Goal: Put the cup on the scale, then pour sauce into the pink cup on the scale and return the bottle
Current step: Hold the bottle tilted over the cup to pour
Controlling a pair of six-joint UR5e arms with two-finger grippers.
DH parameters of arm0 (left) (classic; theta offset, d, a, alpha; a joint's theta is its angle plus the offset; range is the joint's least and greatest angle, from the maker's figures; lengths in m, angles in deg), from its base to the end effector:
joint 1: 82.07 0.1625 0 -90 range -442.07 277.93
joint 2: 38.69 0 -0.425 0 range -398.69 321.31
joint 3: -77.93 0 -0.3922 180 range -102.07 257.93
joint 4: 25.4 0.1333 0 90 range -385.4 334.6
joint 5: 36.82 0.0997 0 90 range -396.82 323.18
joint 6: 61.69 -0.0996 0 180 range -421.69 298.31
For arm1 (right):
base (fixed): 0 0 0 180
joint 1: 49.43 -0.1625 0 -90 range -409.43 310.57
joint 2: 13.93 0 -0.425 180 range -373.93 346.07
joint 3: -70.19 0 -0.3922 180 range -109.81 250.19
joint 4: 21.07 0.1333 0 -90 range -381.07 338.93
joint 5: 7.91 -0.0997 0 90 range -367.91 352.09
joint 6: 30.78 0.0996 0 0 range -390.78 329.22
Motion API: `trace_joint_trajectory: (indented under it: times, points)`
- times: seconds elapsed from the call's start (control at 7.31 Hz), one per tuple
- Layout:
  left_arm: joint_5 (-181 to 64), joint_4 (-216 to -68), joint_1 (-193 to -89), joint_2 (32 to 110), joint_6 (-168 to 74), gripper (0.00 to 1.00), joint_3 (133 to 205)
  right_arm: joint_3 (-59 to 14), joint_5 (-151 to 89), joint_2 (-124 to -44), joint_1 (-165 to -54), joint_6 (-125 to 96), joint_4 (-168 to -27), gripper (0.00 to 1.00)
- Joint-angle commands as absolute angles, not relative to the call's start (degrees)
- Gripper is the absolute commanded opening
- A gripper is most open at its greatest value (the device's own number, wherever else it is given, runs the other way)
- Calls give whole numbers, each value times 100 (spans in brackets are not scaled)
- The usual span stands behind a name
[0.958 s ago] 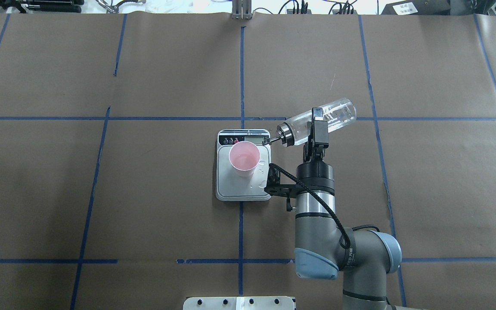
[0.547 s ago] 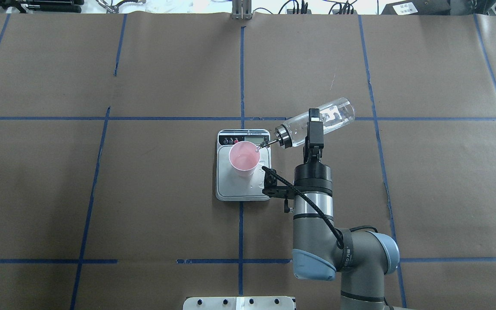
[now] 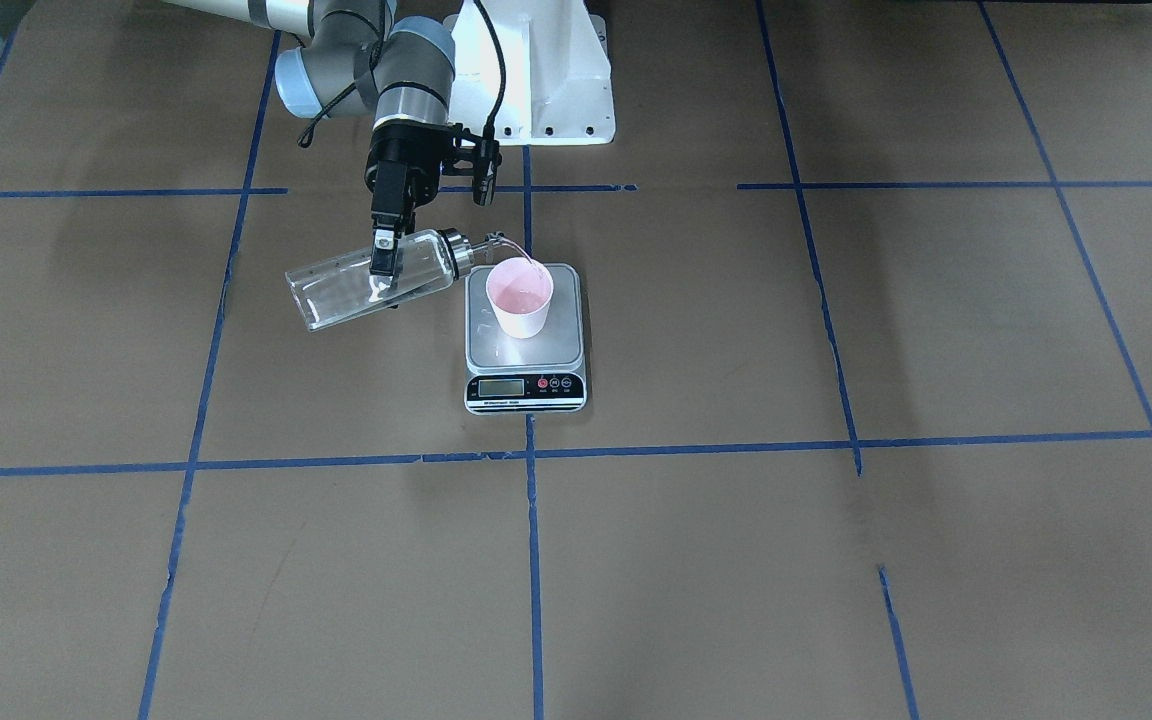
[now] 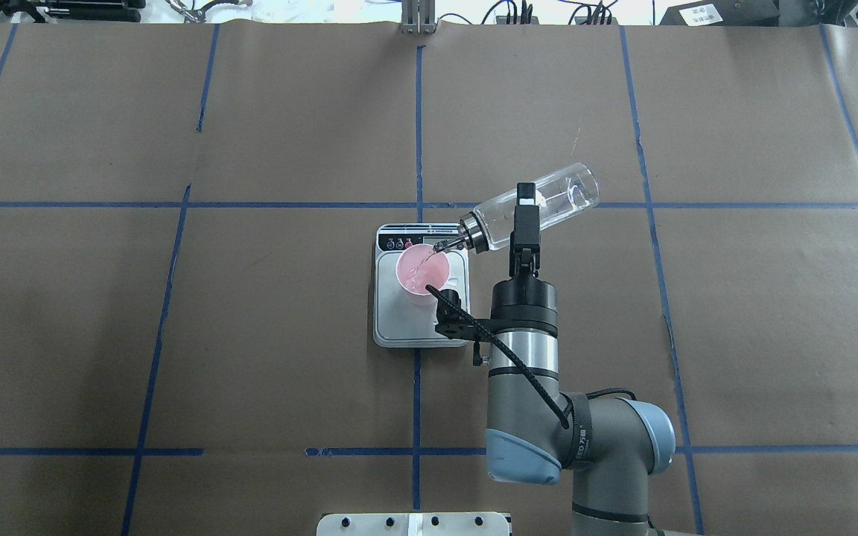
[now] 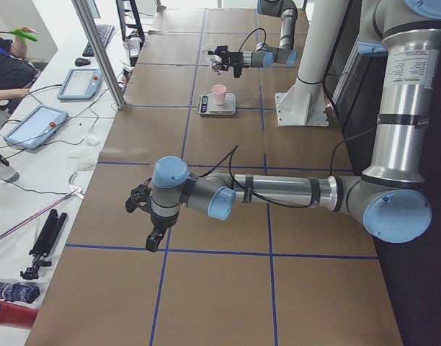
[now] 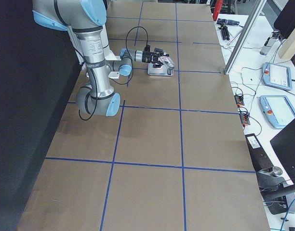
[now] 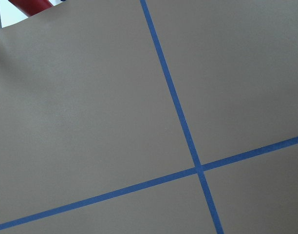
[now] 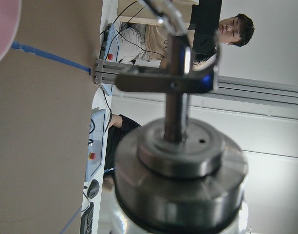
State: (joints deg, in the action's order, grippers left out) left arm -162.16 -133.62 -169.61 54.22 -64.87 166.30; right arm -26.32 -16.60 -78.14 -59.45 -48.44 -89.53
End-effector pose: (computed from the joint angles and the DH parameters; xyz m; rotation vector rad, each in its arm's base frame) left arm -0.0527 -0.5375 0.6215 0.3337 0.6094 0.1994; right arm -0.5381 -0.3304 0.2640 1.3413 0.7206 -0.7105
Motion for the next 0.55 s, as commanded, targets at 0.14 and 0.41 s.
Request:
trace_joint_trajectory:
  times: [0.14, 0.41]
  points:
    - [-16216, -13368, -16961, 5422, -6486, 100, 16635, -2614, -1644, -7870, -5962, -4845, -8954, 0]
    - [-16216, -13368, -16961, 5439, -6477, 100, 16635, -2562, -1609, -7888, -5971, -4836, -8954, 0]
